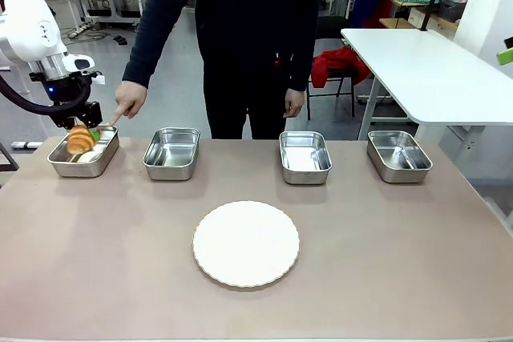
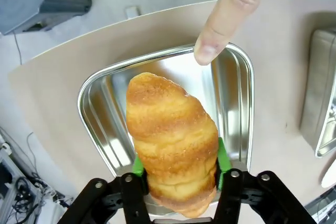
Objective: Place the bread in the container.
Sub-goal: Place the Butter Roll into the Airtight Container indicated by the human.
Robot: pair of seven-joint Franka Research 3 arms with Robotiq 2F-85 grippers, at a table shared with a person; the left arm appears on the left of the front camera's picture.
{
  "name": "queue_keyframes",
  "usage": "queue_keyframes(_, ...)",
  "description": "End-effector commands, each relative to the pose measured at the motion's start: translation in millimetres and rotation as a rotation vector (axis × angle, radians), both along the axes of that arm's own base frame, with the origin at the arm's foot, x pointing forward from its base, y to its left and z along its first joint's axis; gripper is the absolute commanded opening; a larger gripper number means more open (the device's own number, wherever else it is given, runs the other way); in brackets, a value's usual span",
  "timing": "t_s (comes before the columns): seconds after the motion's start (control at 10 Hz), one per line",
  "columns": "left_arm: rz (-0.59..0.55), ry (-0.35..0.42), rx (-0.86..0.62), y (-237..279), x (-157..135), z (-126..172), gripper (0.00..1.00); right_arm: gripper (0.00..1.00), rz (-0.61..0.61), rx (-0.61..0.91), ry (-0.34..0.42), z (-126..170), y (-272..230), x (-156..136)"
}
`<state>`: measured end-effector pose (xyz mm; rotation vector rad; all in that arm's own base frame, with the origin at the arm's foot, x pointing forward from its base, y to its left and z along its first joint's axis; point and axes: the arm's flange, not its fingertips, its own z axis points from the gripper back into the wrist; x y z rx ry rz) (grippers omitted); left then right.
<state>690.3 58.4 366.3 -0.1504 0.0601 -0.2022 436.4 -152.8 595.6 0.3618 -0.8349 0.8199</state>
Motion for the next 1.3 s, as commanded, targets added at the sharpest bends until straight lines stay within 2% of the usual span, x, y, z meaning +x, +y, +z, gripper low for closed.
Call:
queue_keyframes(0.0,-0.002,-0.012,-0.018,-1,-2,-1,1.0,1.0,0.006,0.014,-0.015,2,0,0)
queue_keyframes(0.5,-0.015,-0.032,-0.025,-5,-7,8,1.0,1.0,0.006,0.014,-0.015,2,0,0)
queue_keyframes(0.6,0.017,-0.05,-0.04,-7,-7,10,1.0,1.0,0.006,0.014,-0.015,2,0,0)
queue_keyframes(0.7,0.023,-0.03,-0.039,-10,-11,13,1.0,1.0,0.006,0.014,-0.015,2,0,0)
queue_keyframes(0.8,0.0,-0.018,-0.009,-4,0,8,1.0,1.0,0.006,0.014,-0.015,2,0,0)
queue_keyframes(1.2,0.005,-0.018,-0.017,-5,0,7,1.0,1.0,0.006,0.014,-0.015,2,0,0)
